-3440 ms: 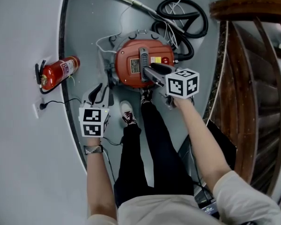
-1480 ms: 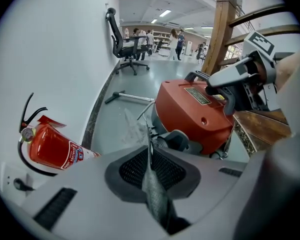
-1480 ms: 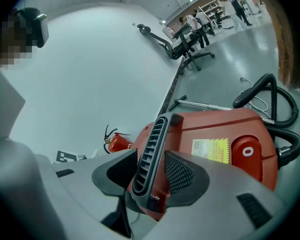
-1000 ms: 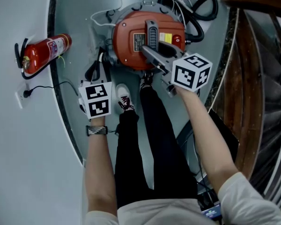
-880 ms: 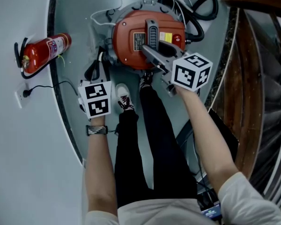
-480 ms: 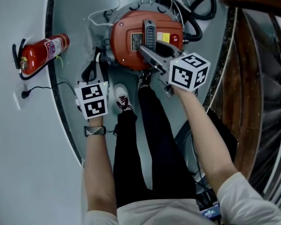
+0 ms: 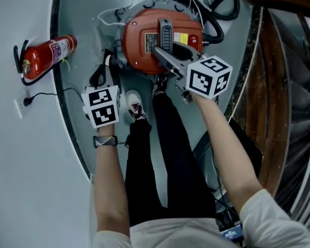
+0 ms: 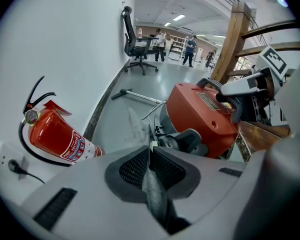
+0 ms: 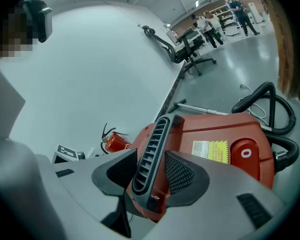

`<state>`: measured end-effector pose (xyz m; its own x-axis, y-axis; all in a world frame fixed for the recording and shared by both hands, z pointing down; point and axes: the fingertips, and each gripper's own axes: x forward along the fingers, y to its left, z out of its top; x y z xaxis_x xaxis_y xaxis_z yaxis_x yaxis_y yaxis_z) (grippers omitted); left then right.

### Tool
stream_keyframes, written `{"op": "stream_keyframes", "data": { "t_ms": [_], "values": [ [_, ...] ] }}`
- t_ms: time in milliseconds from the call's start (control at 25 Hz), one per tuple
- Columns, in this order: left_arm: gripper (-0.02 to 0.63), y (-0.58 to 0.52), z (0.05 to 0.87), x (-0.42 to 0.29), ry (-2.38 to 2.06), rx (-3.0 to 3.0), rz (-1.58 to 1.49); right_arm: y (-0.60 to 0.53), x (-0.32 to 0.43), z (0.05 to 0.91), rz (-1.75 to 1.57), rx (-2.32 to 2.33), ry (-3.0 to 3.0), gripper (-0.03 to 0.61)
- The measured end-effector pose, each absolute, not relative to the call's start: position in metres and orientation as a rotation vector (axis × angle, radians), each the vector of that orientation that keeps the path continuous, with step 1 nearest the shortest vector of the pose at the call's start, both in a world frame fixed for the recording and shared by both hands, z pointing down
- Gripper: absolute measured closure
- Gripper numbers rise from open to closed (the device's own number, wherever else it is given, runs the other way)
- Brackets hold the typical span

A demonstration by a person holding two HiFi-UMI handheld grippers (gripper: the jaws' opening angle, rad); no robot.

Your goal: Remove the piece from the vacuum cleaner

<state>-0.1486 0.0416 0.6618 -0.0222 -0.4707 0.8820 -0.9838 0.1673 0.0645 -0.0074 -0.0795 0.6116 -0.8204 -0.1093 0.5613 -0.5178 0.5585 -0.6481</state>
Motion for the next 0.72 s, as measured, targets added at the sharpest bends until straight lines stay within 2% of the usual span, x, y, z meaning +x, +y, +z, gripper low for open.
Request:
{"op": "stream_keyframes", "data": {
  "t_ms": [720],
  "values": [
    [0.583,0.0443,0.6622,-0.1522,-1.633,1.402,0.764,-0.0787,-0.0077,0.6108,1.140,0.514,-2.352,0.396]
  ]
}}
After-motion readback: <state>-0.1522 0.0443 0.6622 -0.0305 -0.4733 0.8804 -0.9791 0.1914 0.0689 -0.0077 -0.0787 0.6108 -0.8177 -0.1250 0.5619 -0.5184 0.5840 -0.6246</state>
